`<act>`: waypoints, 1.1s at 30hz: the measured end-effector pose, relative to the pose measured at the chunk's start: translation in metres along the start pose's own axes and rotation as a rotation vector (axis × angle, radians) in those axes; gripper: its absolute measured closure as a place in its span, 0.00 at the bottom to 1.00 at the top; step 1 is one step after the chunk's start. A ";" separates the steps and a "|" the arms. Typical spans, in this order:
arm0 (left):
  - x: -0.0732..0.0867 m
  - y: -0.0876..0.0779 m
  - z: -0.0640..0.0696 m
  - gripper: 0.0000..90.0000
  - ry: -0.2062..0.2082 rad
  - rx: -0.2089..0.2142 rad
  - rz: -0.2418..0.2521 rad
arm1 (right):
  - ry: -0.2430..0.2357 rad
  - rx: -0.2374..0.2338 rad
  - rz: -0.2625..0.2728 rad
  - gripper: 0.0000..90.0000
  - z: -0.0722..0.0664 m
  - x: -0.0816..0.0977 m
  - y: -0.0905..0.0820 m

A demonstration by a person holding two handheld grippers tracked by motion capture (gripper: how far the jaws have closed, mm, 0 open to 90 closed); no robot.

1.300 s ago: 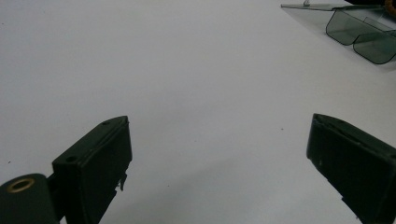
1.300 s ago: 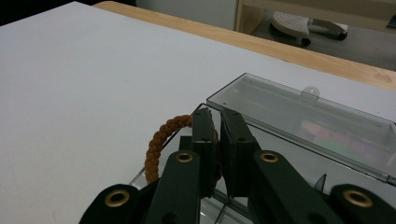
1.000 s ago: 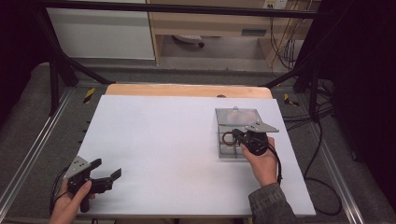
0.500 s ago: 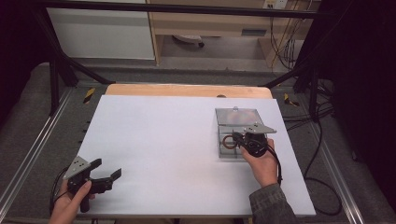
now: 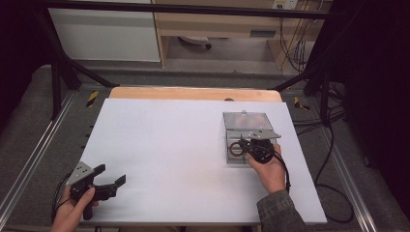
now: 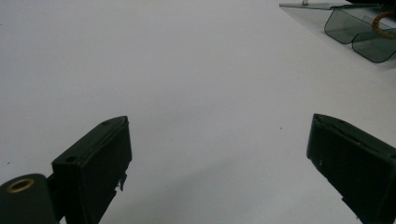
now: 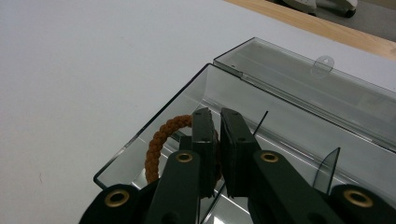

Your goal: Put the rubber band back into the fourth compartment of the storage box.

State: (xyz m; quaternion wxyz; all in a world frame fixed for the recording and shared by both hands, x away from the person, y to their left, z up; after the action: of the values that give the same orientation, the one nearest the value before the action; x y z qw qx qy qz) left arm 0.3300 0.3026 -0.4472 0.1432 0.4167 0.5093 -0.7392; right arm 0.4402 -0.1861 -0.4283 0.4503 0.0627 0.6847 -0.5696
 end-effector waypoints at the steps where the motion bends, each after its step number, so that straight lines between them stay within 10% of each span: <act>1: 0.000 0.000 0.000 0.07 0.000 0.000 0.000 | -0.004 -0.001 -0.003 0.94 0.000 0.000 0.000; 33: -0.001 -0.001 0.000 0.07 0.006 -0.005 0.006 | -0.048 -0.019 -0.068 0.94 -0.006 0.003 0.009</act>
State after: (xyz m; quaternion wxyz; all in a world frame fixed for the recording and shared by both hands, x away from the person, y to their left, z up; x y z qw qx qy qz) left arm 0.3296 0.3026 -0.4461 0.1449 0.4203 0.5102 -0.7362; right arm 0.4399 -0.1792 -0.4371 0.4475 0.0214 0.6810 -0.5793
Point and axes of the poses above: each handheld gripper's, and its own axes: y roughly forward along the jaws, x roughly out of its underside, z roughly to its right, the point moved 3 cm from there along y, roughly forward along the jaws, and after that the axes turned 12 degrees about -z, right-handed, at the moved point
